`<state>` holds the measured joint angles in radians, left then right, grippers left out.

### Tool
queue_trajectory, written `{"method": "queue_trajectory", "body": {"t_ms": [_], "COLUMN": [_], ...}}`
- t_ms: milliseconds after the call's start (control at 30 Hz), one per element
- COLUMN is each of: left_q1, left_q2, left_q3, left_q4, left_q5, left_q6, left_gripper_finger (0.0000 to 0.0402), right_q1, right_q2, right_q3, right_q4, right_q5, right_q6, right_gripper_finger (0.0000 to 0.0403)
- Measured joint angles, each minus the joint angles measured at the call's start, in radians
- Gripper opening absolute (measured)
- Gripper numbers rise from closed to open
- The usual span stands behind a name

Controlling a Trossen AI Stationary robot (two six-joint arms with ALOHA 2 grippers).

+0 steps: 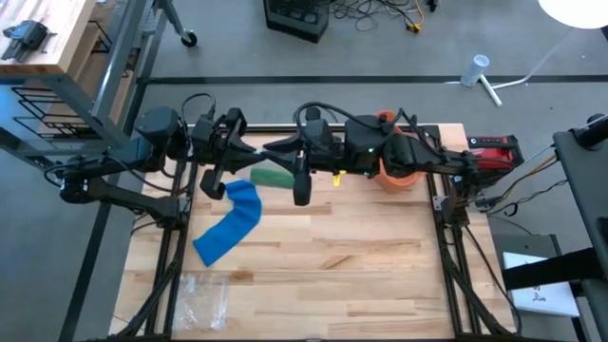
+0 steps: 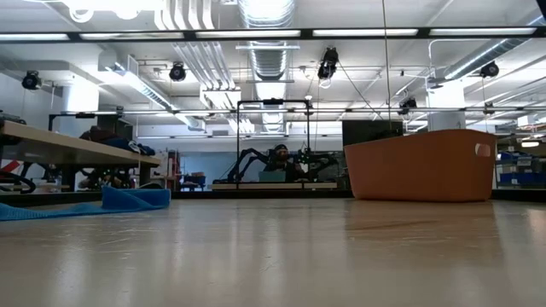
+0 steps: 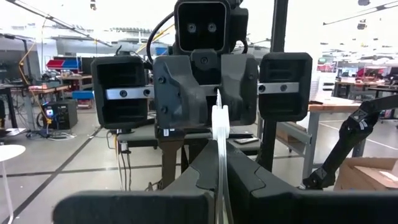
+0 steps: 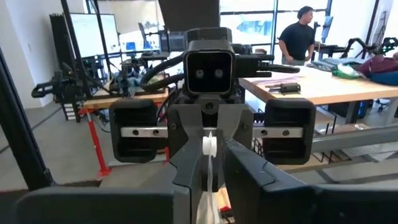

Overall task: Roll bandage
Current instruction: Close the transparent zip bag

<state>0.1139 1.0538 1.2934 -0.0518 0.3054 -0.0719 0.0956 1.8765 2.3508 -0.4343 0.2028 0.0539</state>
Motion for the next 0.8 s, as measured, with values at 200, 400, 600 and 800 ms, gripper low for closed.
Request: {"method": "queue_trajectory", "body": {"t_ms": [200, 400, 600, 800], "left_q1": [0.000, 0.000, 0.000, 0.000], "left_q2": [0.000, 0.000, -0.002, -0.002], "left_q3": [0.000, 0.000, 0.000, 0.000], "left_q4": [-0.004, -0.018, -0.018, -0.018], "left_q5": [0.000, 0.001, 0.001, 0.001], "left_q6": [0.000, -0.008, -0.008, -0.008], "left_gripper_finger": [0.0000, 0.0000, 0.0000, 0.0000], "right_q1": [0.000, 0.003, 0.003, 0.002], "right_q2": [0.004, 0.004, 0.004, 0.005], "right_q3": [0.000, 0.000, 0.000, 0.000], "right_q4": [0.006, 0.006, 0.006, 0.005], "right_q5": [0.008, 0.008, 0.008, 0.008], "right_q6": [0.023, 0.016, 0.017, 0.025], "right_gripper_finger": [0.0058, 0.0035, 0.0024, 0.0024]}}
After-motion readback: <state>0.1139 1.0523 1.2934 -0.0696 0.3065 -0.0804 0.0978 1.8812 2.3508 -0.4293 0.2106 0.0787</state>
